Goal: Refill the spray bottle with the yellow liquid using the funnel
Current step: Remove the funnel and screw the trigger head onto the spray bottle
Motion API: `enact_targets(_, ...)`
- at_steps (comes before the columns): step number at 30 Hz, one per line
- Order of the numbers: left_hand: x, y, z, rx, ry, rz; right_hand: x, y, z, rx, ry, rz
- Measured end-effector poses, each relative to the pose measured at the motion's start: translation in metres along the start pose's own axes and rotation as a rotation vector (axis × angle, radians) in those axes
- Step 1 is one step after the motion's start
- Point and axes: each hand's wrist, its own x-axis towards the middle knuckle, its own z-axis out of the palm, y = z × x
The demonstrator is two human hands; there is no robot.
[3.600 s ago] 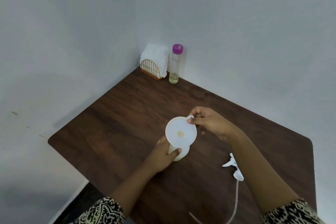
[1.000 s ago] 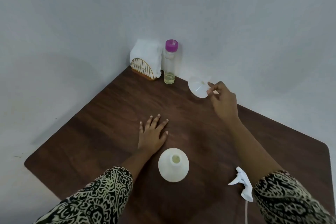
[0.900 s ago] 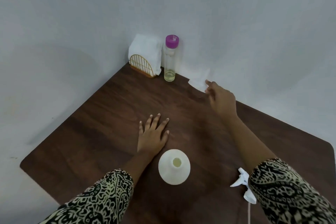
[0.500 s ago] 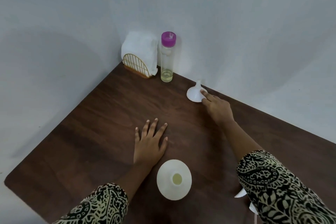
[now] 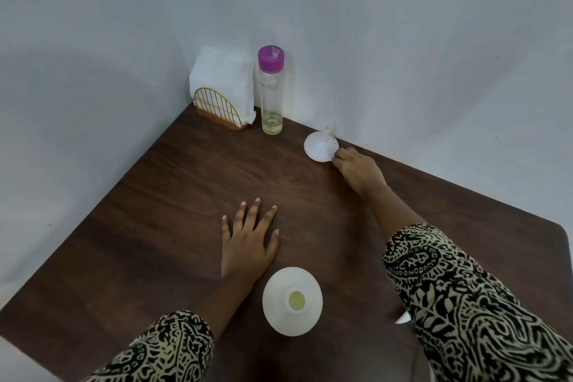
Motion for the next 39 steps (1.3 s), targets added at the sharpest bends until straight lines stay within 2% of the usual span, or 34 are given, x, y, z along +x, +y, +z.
enact_targets(3, 0.001, 0.001, -0.004, -0.002, -0.035, -0.007, -0.006, -0.004, -0.005, 0.004, 0.063, 0.04)
enact_targets(8, 0.0, 0.003, -0.011, -0.066, -0.095, -0.03, -0.058, -0.038, -0.03, 0.117, 0.35, 0.201)
enact_targets(10, 0.0, -0.001, -0.014, -0.162, -0.096, -0.02, -0.098, -0.055, -0.042, 0.22, 0.434, 0.298)
enact_targets(12, -0.007, -0.007, -0.02, -0.376, -0.046, -0.028, -0.143, -0.066, -0.048, 0.345, 0.445, 0.415)
enact_targets(15, -0.052, -0.007, -0.038, -0.672, 0.188, -0.111, -0.22, -0.073, -0.046, 0.582, 0.377, 0.654)
enact_targets(17, -0.098, -0.003, -0.052, -0.708, 0.291, -0.156, -0.267, -0.073, -0.04, 0.74, 0.337, 0.778)
enact_targets(19, -0.144, 0.009, -0.065, -0.701, 0.315, -0.093, -0.306, -0.077, -0.033, 0.875, 0.324, 0.918)
enact_targets(22, -0.196, 0.04, -0.071, -0.697, 0.198, 0.206, -0.34, -0.086, -0.025, 1.13, 0.408, 1.168)
enact_targets(24, -0.217, 0.068, -0.066, -0.593, 0.008, 0.414, -0.35, -0.088, -0.021, 1.23, 0.419, 1.309)
enact_targets(25, -0.222, 0.081, -0.063, -0.511, -0.124, 0.475, -0.353, -0.088, -0.019, 1.249, 0.367, 1.348)
enact_targets(27, -0.225, 0.102, -0.052, -0.305, -0.392, 0.485, -0.35, -0.086, -0.018, 1.244, 0.178, 1.354)
enact_targets(29, -0.225, 0.117, -0.04, -0.143, -0.556, 0.483, -0.345, -0.085, -0.017, 1.203, 0.031, 1.307)
enact_targets(35, -0.221, 0.163, -0.033, -0.037, -0.599, 0.574, -0.323, -0.083, -0.024, 1.258, 0.024, 1.288)
enact_targets(39, -0.218, 0.17, -0.034, -0.045, -0.606, 0.547, -0.32, -0.077, -0.021, 1.354, 0.03, 1.301)
